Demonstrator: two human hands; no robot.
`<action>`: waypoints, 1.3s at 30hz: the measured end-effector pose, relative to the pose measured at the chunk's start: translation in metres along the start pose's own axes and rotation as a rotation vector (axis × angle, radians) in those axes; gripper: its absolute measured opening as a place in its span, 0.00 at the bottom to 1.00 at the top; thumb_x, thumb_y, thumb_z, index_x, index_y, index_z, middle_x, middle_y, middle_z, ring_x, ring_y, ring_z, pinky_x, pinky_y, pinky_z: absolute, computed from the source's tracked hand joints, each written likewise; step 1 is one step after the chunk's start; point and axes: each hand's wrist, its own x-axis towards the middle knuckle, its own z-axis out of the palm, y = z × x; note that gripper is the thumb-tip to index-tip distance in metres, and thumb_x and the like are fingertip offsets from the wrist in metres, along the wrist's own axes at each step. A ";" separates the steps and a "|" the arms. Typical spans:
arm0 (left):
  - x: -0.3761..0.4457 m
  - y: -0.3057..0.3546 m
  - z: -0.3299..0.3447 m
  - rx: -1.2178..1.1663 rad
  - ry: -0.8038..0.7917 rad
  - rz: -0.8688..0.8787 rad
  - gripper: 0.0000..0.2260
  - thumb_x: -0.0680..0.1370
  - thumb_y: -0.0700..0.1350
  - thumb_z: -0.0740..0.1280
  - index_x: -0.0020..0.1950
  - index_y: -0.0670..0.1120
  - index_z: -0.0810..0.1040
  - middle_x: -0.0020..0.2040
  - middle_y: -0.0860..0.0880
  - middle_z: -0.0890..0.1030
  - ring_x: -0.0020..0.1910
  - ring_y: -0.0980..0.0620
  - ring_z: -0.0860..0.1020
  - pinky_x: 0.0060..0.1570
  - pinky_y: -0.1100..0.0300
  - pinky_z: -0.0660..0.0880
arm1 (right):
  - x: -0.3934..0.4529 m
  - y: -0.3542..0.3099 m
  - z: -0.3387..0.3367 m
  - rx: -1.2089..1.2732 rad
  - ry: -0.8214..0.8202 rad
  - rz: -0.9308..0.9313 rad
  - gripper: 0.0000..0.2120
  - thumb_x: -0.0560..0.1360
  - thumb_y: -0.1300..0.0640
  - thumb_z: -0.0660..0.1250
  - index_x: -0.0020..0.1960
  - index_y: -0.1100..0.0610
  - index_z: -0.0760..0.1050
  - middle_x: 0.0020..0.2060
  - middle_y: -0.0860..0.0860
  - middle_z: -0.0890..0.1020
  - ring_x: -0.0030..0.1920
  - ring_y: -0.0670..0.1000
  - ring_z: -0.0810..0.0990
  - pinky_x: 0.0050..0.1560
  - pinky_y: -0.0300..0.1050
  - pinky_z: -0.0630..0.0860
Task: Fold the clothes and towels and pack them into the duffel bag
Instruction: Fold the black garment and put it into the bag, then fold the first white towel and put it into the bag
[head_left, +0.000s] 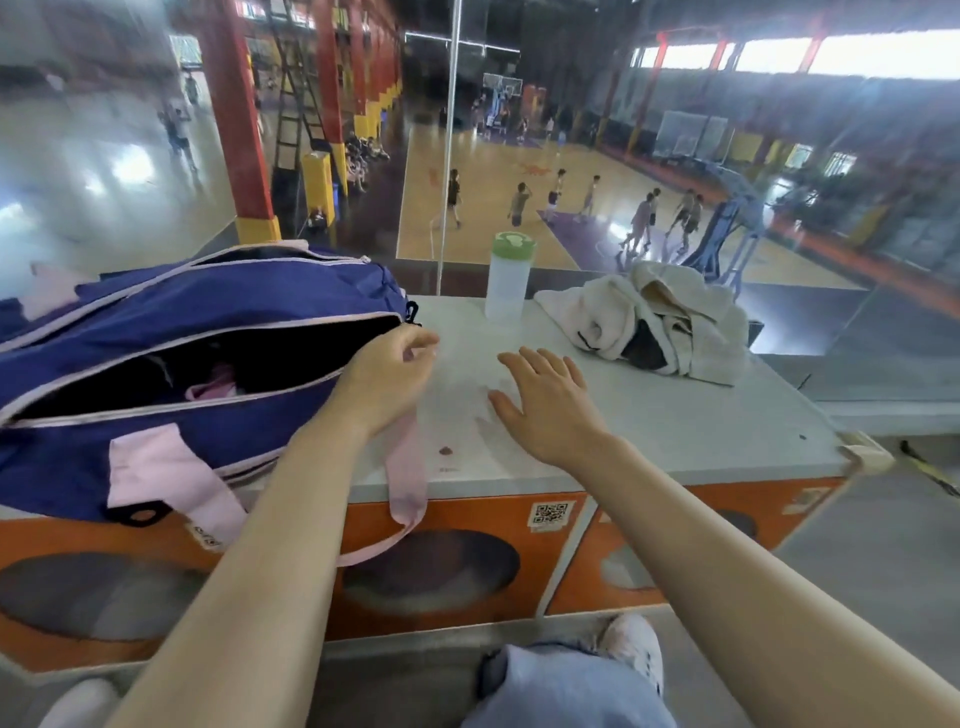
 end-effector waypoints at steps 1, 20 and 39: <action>-0.001 0.002 0.006 0.009 0.002 0.027 0.15 0.81 0.45 0.60 0.66 0.51 0.75 0.63 0.56 0.76 0.59 0.60 0.71 0.57 0.63 0.66 | 0.000 0.014 0.000 -0.017 -0.011 0.027 0.25 0.80 0.44 0.55 0.75 0.51 0.60 0.74 0.51 0.64 0.75 0.55 0.58 0.76 0.55 0.51; 0.017 -0.020 0.083 0.409 -0.313 0.111 0.20 0.81 0.48 0.58 0.74 0.51 0.67 0.74 0.53 0.68 0.73 0.51 0.65 0.72 0.53 0.61 | 0.078 0.159 0.020 -0.067 -0.027 0.547 0.24 0.73 0.52 0.62 0.67 0.45 0.60 0.71 0.56 0.57 0.70 0.64 0.60 0.64 0.59 0.64; 0.010 -0.022 0.096 0.102 -0.227 0.221 0.31 0.79 0.50 0.65 0.78 0.56 0.55 0.78 0.52 0.58 0.76 0.52 0.58 0.74 0.55 0.57 | 0.005 0.069 0.018 0.222 0.154 0.309 0.09 0.72 0.47 0.65 0.47 0.48 0.69 0.52 0.50 0.75 0.54 0.55 0.73 0.55 0.54 0.71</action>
